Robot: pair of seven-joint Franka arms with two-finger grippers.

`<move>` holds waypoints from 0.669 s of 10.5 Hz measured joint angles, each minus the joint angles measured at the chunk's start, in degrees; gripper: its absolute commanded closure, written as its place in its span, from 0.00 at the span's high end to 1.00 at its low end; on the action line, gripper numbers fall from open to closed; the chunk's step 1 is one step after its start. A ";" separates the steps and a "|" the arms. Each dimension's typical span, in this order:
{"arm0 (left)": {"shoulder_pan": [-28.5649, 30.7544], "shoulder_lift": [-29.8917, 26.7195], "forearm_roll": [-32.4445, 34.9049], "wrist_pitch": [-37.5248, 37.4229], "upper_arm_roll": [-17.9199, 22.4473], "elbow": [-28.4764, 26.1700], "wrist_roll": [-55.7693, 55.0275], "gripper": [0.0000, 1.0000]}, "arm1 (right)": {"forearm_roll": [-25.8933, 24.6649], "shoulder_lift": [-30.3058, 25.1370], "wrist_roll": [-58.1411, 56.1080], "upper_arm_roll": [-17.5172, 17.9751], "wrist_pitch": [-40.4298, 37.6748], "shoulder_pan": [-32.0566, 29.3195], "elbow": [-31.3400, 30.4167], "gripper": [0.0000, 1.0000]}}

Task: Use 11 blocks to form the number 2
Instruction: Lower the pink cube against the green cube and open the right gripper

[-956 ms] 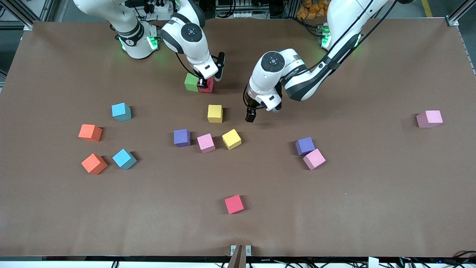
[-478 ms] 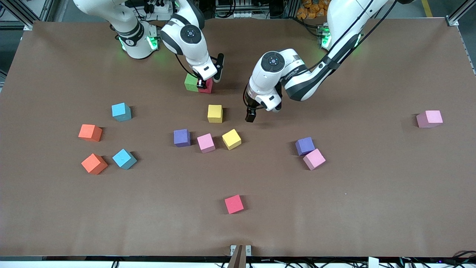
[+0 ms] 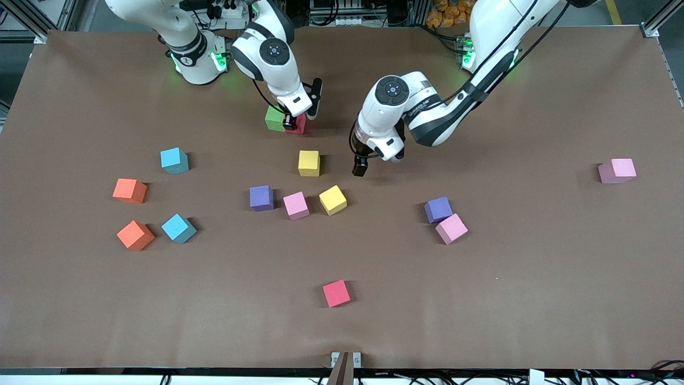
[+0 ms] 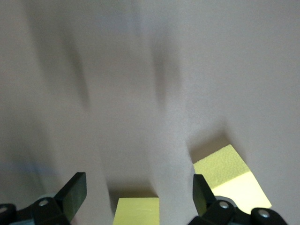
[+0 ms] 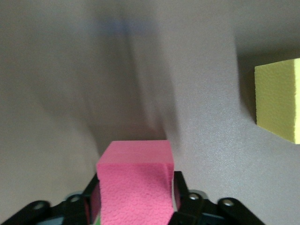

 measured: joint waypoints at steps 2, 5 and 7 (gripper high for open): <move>-0.02 0.00 0.00 0.00 0.00 0.27 0.00 1.00 | 0.00 0.00 0.02 0.00 0.04 0.00 0.00 1.00; -0.06 0.03 0.00 0.00 0.00 0.62 0.00 1.00 | 0.00 0.00 0.03 0.00 0.05 0.00 0.00 1.00; -0.08 0.06 0.00 0.00 0.00 0.83 0.00 1.00 | 0.00 -0.03 0.06 0.00 0.05 0.00 0.03 1.00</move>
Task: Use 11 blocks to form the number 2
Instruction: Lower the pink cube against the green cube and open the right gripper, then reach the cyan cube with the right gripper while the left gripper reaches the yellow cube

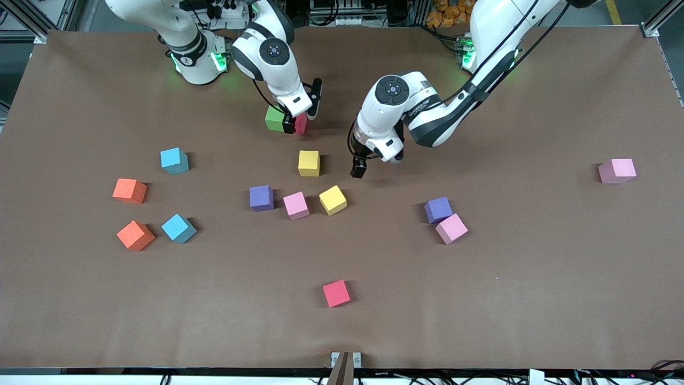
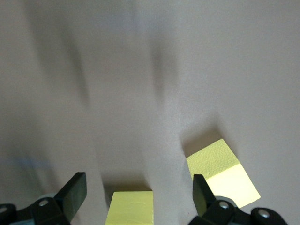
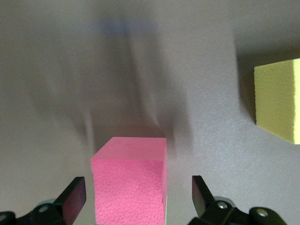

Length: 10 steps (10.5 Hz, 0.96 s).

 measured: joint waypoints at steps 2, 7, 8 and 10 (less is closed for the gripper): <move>-0.02 0.02 0.00 0.00 0.00 0.05 0.00 1.00 | 0.01 -0.51 0.25 -0.09 -0.38 -0.27 0.19 1.00; -0.83 0.18 0.00 0.00 0.01 0.19 0.00 1.00 | 0.11 -3.50 0.60 -1.47 -12.68 -7.57 8.79 1.00; -1.04 0.27 0.00 0.00 0.01 0.22 0.00 1.00 | 0.11 -3.60 0.60 -2.48 -13.65 -9.59 10.39 1.00; -1.11 0.39 0.00 0.00 0.02 0.50 0.00 1.00 | 0.14 -3.56 1.30 -3.81 -13.67 -14.43 11.39 1.00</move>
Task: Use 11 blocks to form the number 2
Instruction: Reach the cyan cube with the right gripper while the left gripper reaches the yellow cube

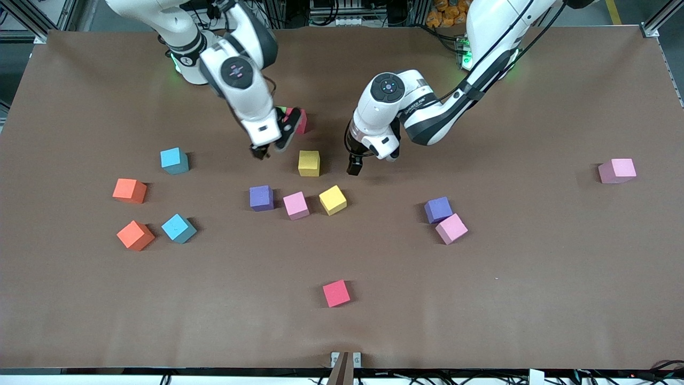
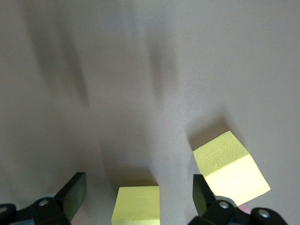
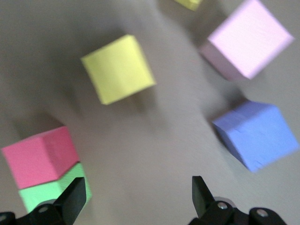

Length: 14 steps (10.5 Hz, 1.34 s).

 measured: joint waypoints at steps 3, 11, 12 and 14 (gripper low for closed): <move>0.12 0.05 0.00 0.15 0.14 2.55 0.00 1.00 | 0.01 0.93 1.31 -1.46 0.20 -6.91 3.11 1.00; -5.47 8.23 -0.31 10.16 9.53 12.77 -7.73 1.00 | 0.11 12.71 13.55 -8.82 0.18 -12.67 18.00 1.00; -5.66 9.02 -0.52 12.19 9.85 12.98 -9.83 1.00 | 0.12 13.81 16.55 -8.97 0.18 -12.76 19.33 1.00; -5.78 10.36 -1.37 15.61 10.43 13.15 -10.65 1.00 | -0.03 14.96 20.01 -9.35 0.06 -14.04 20.72 1.00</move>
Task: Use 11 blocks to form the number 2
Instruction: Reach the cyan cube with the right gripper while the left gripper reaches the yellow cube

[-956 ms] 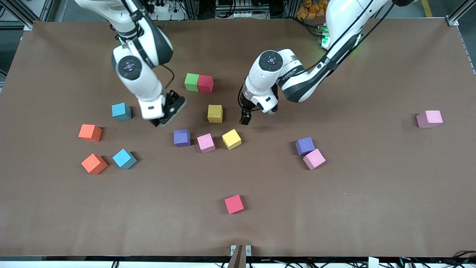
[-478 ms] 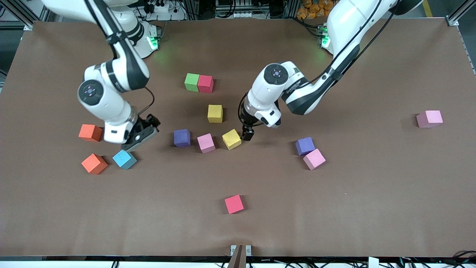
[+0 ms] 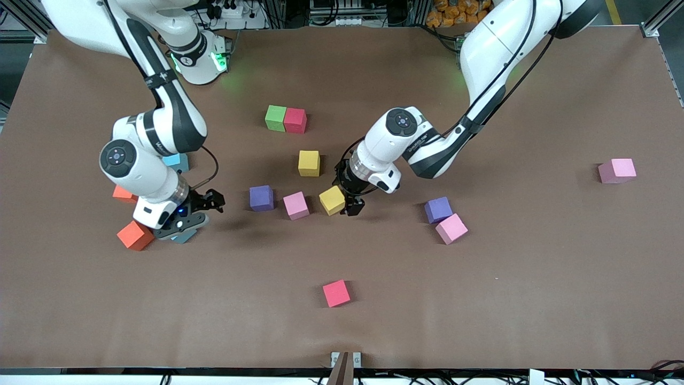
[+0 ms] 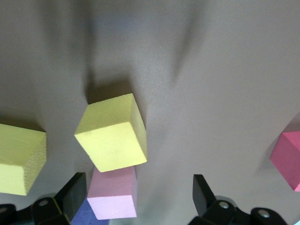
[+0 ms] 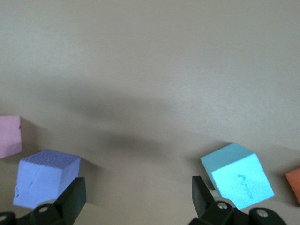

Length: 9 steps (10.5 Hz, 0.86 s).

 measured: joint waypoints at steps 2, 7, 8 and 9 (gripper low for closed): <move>-0.16 1.25 -0.16 3.86 1.41 0.02 -0.45 1.00 | -0.15 1.28 -4.76 -0.06 -0.12 -2.92 0.32 1.00; -1.82 4.42 -0.46 8.09 1.87 -0.24 -1.79 1.00 | -0.16 3.14 -21.87 -0.12 -3.36 -7.18 0.52 1.00; -2.13 4.69 -0.95 8.20 1.87 -0.27 -1.92 1.00 | -0.17 3.66 -24.30 -0.13 -3.84 -7.57 0.51 1.00; -2.18 4.85 -1.33 8.24 1.89 -0.37 -2.23 1.00 | -0.24 4.43 -25.60 -0.12 -3.85 -7.63 0.52 1.00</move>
